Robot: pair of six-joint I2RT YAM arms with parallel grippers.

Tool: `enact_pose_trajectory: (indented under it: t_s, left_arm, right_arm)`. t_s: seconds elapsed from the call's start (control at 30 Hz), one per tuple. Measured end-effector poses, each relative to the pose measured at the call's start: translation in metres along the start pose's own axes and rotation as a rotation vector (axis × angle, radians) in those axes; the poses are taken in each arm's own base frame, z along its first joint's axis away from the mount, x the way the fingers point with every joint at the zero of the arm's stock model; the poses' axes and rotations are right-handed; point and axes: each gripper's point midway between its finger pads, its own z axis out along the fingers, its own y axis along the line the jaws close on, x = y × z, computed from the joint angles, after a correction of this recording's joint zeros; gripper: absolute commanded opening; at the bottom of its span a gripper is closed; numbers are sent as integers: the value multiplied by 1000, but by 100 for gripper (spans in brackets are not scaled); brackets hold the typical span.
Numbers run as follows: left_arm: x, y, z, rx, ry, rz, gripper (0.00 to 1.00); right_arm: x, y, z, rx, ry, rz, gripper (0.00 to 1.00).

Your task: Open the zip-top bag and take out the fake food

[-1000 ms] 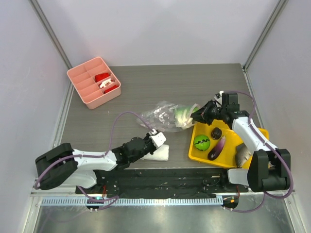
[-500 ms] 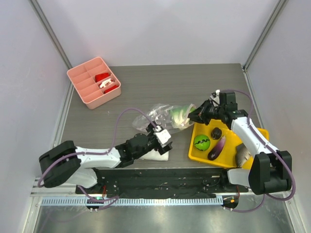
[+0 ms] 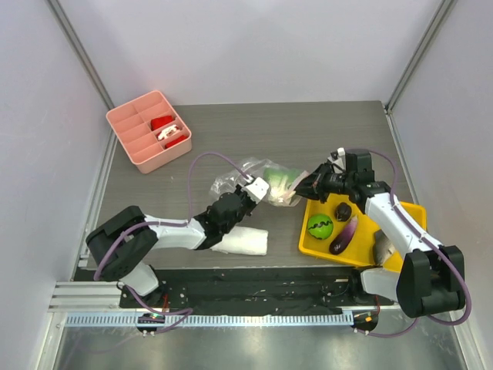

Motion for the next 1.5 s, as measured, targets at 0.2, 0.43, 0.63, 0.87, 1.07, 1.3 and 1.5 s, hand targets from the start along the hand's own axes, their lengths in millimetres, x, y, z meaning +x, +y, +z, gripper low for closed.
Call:
enact_pose_trajectory:
  t_s: [0.2,0.43,0.63,0.87,1.07,1.3,1.5]
  left_arm:
    - [12,39,-1,-132,27,-116,0]
    - [36,94,-18,-262,74,-238,0]
    - [37,93,-21,-252,86,-266,0]
    - [55,101,-12,-273,163,-286,0]
    - [56,101,10,-273,209,-278,0]
    - [48,104,14,-285,202,-304,0]
    - [33,107,34,-290,201,-320,13]
  right_arm:
    - [-3,8,-1,-28,-14,11,1]
    - [-4,17,-14,13,-48,-90,1]
    - [-13,21,-26,102,-102,-247,1]
    - [-1,23,-58,197,-169,-418,1]
    - [2,32,-106,333,-349,-548,1]
    - [-14,-75,-172,835,-600,-413,1]
    - [-4,-110,-200,980,-681,-329,16]
